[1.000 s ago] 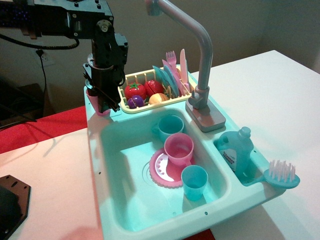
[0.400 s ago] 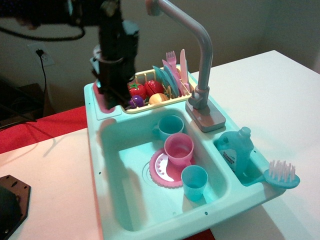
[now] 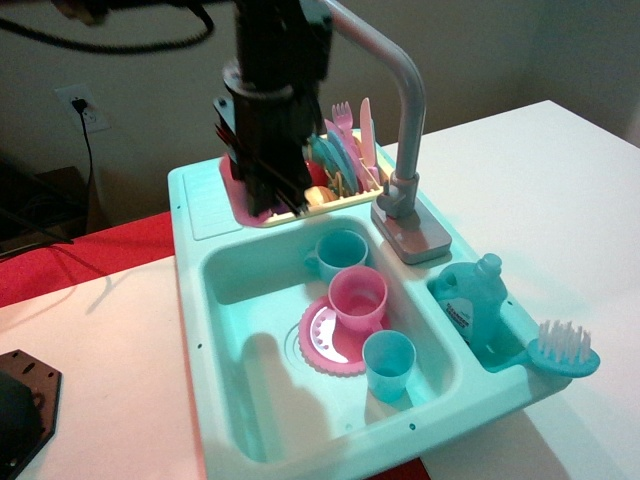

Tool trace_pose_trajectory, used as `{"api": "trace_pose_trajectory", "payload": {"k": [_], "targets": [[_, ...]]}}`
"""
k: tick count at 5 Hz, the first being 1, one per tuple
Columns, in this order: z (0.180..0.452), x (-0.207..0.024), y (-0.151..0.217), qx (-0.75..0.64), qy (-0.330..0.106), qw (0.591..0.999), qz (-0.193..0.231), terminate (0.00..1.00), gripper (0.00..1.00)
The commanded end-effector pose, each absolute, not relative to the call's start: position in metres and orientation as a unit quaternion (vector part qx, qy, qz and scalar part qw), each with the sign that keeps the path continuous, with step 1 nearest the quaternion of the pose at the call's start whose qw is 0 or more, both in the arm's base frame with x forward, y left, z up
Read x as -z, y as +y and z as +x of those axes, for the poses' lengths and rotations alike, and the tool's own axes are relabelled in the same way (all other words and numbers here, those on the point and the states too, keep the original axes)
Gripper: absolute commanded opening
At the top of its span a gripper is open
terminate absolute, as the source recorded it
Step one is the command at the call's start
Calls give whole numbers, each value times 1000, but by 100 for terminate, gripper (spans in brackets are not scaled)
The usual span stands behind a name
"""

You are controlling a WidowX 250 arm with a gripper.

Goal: Put cup from counter to sink

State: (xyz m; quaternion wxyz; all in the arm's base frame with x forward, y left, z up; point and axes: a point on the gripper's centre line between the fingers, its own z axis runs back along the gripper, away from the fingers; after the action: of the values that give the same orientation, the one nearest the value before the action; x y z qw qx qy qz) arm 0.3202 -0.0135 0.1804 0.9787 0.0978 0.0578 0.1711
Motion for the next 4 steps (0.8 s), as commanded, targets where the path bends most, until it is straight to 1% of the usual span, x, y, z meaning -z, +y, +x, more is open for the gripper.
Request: {"api": "trace_pose_trajectory", "payload": {"k": [1, 2, 3, 4], "targets": [[337, -170, -44, -164, 47, 981, 95, 0, 0], [347, -156, -45, -165, 55, 979, 105, 0, 0], [346, -131, -25, -179, 70, 974, 121, 0, 0], [341, -121, -10, -186, 75, 971, 133, 0, 0]]}}
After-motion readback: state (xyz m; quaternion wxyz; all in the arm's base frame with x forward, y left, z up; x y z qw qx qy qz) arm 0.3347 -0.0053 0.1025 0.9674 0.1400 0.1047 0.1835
